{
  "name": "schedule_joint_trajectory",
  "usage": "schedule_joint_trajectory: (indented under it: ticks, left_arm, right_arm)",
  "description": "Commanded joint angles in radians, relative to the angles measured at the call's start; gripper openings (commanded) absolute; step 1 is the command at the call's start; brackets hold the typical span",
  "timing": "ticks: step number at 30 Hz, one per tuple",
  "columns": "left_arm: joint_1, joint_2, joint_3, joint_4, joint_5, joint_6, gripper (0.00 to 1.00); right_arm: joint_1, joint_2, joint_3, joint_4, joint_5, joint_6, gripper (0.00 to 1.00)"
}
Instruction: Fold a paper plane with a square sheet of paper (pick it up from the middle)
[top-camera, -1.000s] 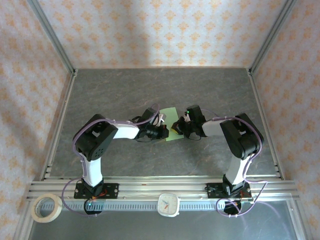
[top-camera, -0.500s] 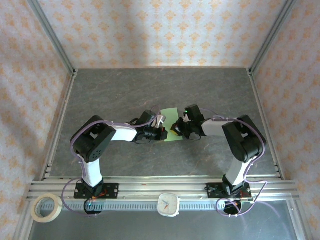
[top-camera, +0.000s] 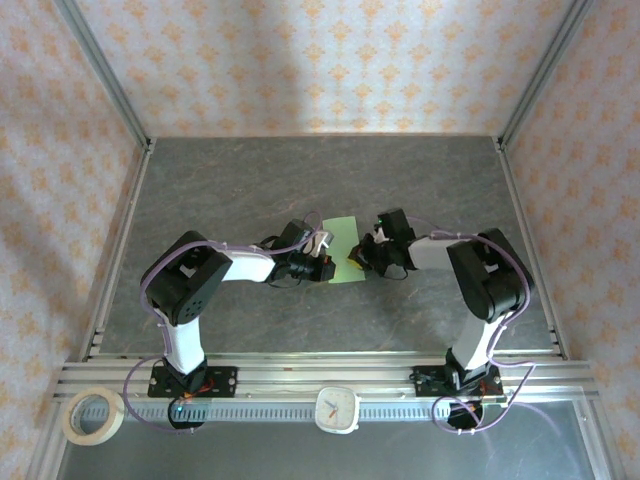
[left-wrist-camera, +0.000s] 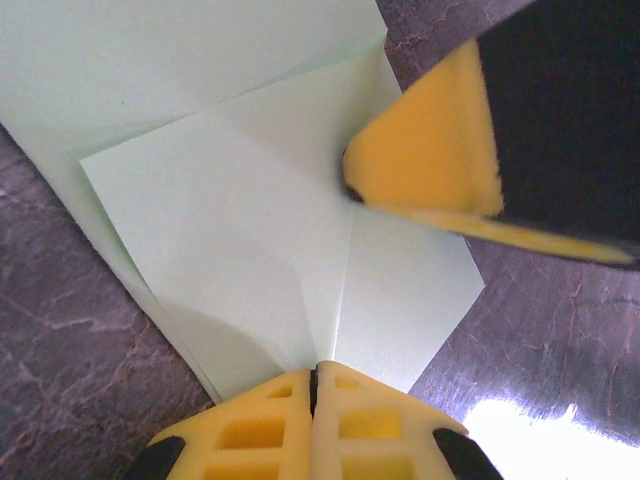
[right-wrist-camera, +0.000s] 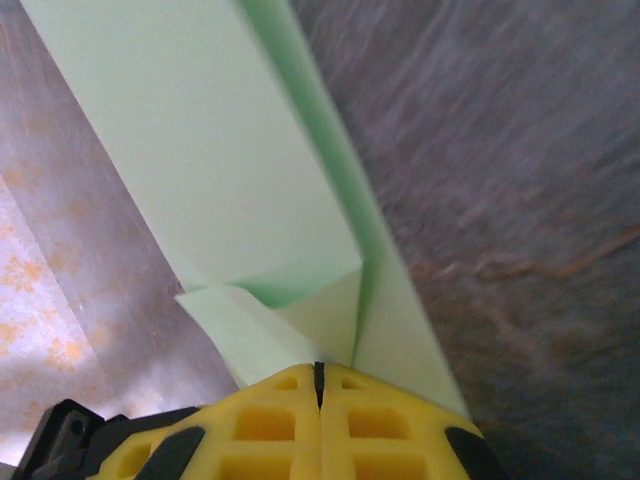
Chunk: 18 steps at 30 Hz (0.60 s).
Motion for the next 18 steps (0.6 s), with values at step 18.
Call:
schedule_joint_trajectory:
  ticks: [18]
  left_arm:
    - [0.003, 0.052, -0.057, -0.250, -0.110, 0.042, 0.00]
  right_arm:
    - [-0.058, -0.060, 0.059, -0.021, 0.002, -0.032, 0.00]
